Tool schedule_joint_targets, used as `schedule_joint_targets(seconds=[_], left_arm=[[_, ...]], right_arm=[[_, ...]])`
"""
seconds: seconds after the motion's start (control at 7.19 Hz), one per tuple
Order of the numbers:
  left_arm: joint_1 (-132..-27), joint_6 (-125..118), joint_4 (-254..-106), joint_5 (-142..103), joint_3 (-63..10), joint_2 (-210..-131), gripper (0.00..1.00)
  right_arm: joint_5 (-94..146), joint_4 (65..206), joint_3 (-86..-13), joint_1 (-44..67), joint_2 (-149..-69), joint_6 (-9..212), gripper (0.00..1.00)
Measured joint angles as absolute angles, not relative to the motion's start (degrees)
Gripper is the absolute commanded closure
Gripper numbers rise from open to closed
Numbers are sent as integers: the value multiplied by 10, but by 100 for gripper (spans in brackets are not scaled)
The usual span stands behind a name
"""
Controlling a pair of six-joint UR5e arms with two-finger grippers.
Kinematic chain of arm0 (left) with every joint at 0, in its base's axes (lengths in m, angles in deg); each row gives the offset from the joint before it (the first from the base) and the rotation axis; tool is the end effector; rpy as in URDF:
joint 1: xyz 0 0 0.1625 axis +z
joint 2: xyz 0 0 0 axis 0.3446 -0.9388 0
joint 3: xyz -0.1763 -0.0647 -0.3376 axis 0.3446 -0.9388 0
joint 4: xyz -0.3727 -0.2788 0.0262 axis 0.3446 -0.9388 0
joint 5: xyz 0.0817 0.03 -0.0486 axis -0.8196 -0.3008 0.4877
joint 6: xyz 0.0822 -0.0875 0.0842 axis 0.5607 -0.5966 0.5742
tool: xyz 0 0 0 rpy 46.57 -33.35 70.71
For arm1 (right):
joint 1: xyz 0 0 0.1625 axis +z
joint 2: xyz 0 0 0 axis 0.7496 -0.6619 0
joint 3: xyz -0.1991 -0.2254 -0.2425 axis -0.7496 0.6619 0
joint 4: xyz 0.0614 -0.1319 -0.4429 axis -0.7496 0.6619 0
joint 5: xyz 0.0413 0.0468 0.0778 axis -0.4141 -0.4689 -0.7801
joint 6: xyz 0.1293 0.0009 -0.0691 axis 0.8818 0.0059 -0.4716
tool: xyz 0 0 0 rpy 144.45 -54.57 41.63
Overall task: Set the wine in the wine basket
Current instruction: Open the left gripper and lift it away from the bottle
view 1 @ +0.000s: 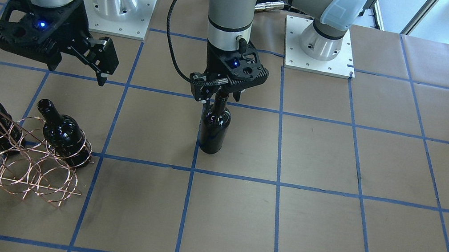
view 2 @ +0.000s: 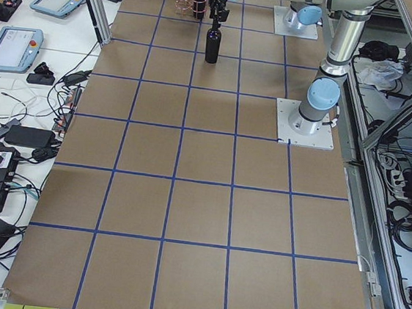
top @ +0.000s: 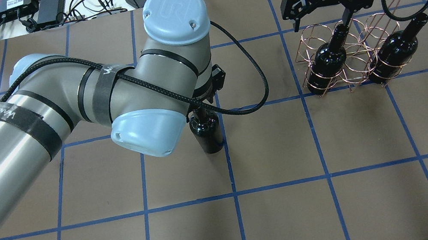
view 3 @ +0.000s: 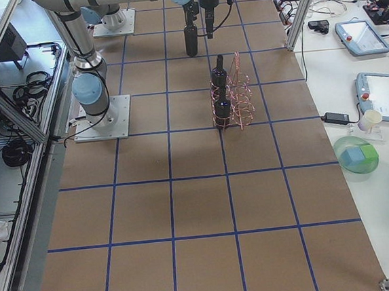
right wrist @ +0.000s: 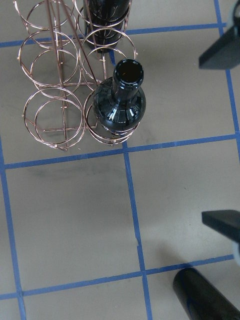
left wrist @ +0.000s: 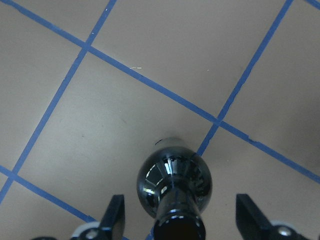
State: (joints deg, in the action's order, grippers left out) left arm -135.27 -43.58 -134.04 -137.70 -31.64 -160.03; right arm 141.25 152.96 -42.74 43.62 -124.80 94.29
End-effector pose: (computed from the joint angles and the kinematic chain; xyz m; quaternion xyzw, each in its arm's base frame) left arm -0.3622 -0.4982 0.2919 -0.2583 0.9634 -0.0708 0.0153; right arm 0.1494 -0.5781 0.4047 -0.0654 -0.9971 0.0346 0.0168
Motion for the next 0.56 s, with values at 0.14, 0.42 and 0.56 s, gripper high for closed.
schedule_joint_targets(seconds=[0.14,0.42,0.56], left_arm=[[-1346,-399,-1345,-1377,-309,-1592,0],[-1310,-265,-1382,-1361,-285,-1578,0],[-1281,-189,-1416,-1352,-266,-1569,0]], right_arm=[[1413,1530,-427,435,-1248,943,0],[1414,1526,-427,432,-1247,943,0],[1414,1526,-428,432,-1247,946,0]])
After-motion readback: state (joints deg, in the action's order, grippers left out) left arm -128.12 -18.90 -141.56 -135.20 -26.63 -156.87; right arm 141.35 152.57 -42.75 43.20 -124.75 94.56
